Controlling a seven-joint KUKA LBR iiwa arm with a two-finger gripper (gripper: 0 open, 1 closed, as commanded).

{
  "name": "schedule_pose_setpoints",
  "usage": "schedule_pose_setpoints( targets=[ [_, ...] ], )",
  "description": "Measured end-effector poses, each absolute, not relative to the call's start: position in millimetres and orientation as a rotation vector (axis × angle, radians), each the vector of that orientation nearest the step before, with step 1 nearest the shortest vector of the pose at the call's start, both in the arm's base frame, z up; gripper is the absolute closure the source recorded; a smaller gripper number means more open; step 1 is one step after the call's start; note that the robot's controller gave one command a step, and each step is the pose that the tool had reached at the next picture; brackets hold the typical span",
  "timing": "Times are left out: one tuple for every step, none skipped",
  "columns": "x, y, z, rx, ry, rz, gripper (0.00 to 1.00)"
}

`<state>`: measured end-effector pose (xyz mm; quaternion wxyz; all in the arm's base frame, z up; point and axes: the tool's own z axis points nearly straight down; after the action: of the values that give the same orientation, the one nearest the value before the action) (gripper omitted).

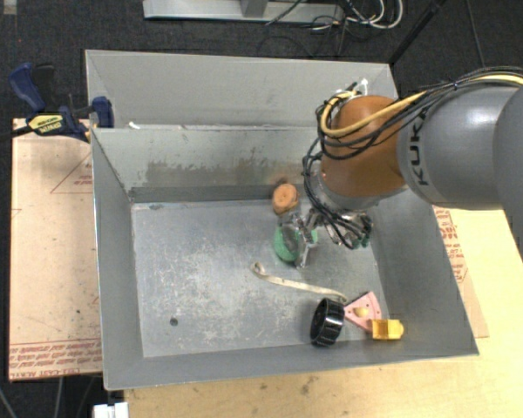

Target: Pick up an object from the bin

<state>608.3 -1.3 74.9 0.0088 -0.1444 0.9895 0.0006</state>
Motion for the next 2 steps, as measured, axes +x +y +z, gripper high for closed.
schedule_pose_setpoints(
  targets=[
    [607.9, -1.2, 77.2, -0.451, 3.095, 0.003, 1.00],
    [607.1, -1.1, 85.6, -0.452, 3.102, 0.003, 1.00]
  ],
)
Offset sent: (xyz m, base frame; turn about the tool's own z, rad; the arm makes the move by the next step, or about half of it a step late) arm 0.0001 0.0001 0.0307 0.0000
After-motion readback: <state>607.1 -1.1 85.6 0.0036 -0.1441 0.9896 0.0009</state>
